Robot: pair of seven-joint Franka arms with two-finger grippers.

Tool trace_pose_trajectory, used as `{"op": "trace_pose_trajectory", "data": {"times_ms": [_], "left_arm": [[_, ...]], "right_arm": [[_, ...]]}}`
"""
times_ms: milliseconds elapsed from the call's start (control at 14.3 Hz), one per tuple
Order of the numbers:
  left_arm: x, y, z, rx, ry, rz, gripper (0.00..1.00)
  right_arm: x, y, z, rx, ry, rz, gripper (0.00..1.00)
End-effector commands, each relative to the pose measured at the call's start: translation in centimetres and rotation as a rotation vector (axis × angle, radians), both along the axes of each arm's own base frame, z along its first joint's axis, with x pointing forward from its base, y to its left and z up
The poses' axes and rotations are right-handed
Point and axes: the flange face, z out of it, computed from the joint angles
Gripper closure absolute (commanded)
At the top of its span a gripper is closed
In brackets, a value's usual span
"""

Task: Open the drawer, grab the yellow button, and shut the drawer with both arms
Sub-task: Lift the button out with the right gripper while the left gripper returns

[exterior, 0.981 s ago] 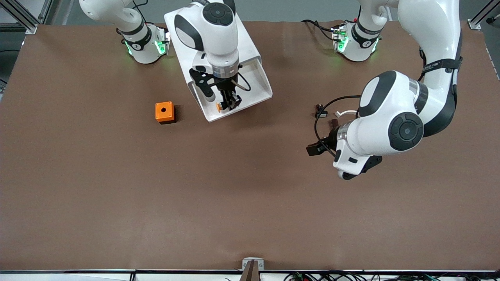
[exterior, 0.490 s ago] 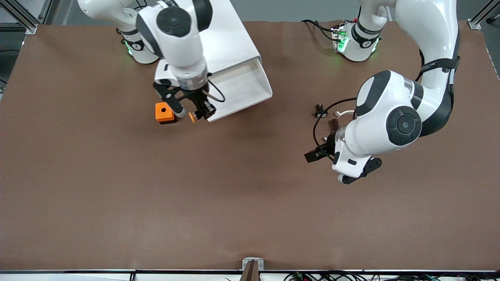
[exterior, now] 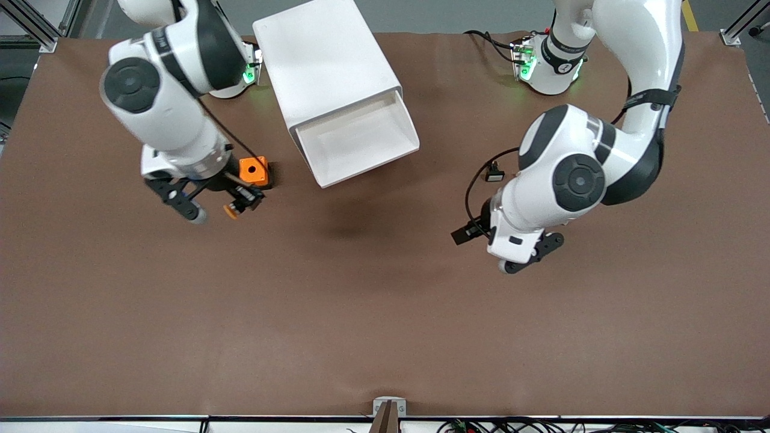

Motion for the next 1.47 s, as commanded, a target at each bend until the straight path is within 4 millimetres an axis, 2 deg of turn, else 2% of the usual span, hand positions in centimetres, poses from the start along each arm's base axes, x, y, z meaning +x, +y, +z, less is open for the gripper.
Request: {"op": "trace_pose_trajectory", "data": {"times_ms": [0, 210, 420, 490, 700, 1051, 1261, 1401], "left_arm": [[-3.5, -3.0, 0.0, 0.054, -0.021, -0.036, 0.00], [-6.2, -6.7, -0.6, 0.072, -0.016, -0.066, 0.00], [-8.5, -10.1, -1.6, 0.071, -0.044, -0.123, 0.00], [-9.4, -11.3, -1.9, 0.069, -0.046, -0.129, 0.00], [-11.2, -13.5, -3.1, 0.090, -0.031, -0.092, 0.00], [-13.9, -16.4, -4.4, 0.108, -0.015, -0.092, 0.00], [-15.4, -18.1, -5.4, 0.109, -0.015, -0.095, 0.00], [-16.6, -19.2, -5.7, 0.110, -0.012, -0.111, 0.00]], "right_arm": [[1.5, -5.8, 0.0, 0.022, 0.004, 0.107, 1.00], [3.1, -12.0, -0.8, 0.018, -0.011, 0.228, 1.00], [4.7, -19.3, -4.0, 0.017, 0.000, 0.328, 1.00], [4.9, -20.9, -4.8, 0.017, 0.003, 0.351, 1.00], [5.6, -24.8, -7.5, 0.016, 0.009, 0.411, 1.00], [6.3, -30.9, -13.7, 0.023, 0.033, 0.522, 1.00], [6.2, -33.4, -17.3, 0.023, 0.037, 0.551, 1.00], [5.2, -33.8, -19.9, 0.001, 0.002, 0.592, 1.00]]}}
